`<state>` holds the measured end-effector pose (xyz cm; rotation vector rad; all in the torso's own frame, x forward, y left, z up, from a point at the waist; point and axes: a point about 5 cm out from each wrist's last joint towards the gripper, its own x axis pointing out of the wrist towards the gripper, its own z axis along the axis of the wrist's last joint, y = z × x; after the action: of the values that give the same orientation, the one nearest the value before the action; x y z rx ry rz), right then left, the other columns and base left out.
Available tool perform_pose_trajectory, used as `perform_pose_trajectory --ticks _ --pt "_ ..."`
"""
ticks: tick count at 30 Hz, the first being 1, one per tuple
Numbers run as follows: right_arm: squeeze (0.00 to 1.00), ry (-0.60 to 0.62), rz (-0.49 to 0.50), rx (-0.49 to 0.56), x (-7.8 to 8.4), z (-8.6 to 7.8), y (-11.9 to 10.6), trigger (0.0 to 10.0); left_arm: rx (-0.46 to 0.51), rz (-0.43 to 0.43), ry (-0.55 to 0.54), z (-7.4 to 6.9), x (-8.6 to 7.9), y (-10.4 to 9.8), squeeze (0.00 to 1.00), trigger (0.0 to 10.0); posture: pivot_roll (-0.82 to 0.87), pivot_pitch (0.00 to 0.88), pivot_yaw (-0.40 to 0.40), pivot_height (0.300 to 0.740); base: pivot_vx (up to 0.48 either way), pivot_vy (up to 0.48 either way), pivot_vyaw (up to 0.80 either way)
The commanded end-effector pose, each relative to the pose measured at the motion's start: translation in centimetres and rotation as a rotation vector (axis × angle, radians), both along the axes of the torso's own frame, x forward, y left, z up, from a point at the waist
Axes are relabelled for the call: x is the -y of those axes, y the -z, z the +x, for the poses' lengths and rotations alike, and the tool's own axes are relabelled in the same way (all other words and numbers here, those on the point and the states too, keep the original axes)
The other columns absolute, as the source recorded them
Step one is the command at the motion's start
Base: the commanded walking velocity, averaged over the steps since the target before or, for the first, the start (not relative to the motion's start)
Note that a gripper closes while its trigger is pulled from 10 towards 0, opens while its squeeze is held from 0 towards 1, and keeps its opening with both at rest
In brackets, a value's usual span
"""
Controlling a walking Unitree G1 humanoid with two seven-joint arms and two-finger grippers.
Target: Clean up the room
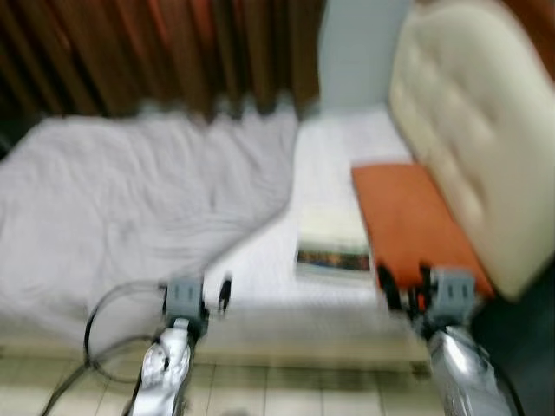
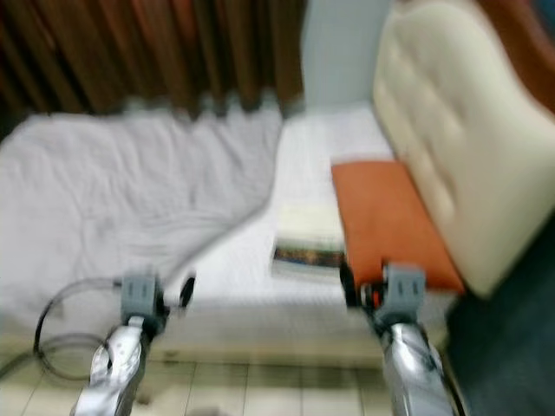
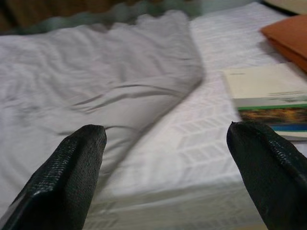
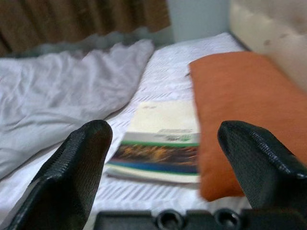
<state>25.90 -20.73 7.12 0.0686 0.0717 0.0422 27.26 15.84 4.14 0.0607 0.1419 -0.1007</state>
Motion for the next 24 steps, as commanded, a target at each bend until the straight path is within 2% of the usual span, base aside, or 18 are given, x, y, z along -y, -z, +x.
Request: perform_pose_trajectory --ticks 1,7,13,15,19,24 --pt "0.0 -0.012 0.005 0.002 -0.5 0.1 0.1 10.0 0.004 0.01 -0.017 0.5 -1.0 -0.4 0.0 10.0 -0.1 0.0 0.056 0.74 0.0 0.48 0.0" --pt "0.0 -0.025 0.011 -0.008 -1.0 -0.5 0.9 10.0 0.01 -0.041 -0.014 0.5 -1.0 -0.5 0.0 10.0 -0.1 0.0 0.053 0.74 0.0 0.48 0.0" --pt "0.0 -0.043 0.001 -0.007 -1.1 -0.6 1.1 10.0 0.035 -0.028 0.006 0.7 -1.1 -0.7 0.0 10.0 -0.1 0.0 0.048 0.74 0.0 0.48 0.0" --pt "0.0 -0.046 -0.015 0.009 -1.0 -0.5 1.0 10.0 0.067 0.013 0.038 1.0 -1.0 -1.1 0.0 10.0 -0.1 0.0 0.046 0.74 0.0 0.48 0.0" --pt "0.0 -0.043 -0.078 0.034 -0.7 -0.8 0.8 10.0 0.118 -0.087 0.032 1.6 -0.9 -2.0 0.0 10.0 -0.1 0.0 0.022 0.74 0.0 0.48 0.0" --pt "0.0 -0.048 -0.078 0.003 -0.4 -1.5 1.3 10.0 0.105 -0.109 0.056 1.2 0.1 -1.4 0.0 10.0 -0.11 0.0 0.007 0.74 0.0 0.48 0.0"
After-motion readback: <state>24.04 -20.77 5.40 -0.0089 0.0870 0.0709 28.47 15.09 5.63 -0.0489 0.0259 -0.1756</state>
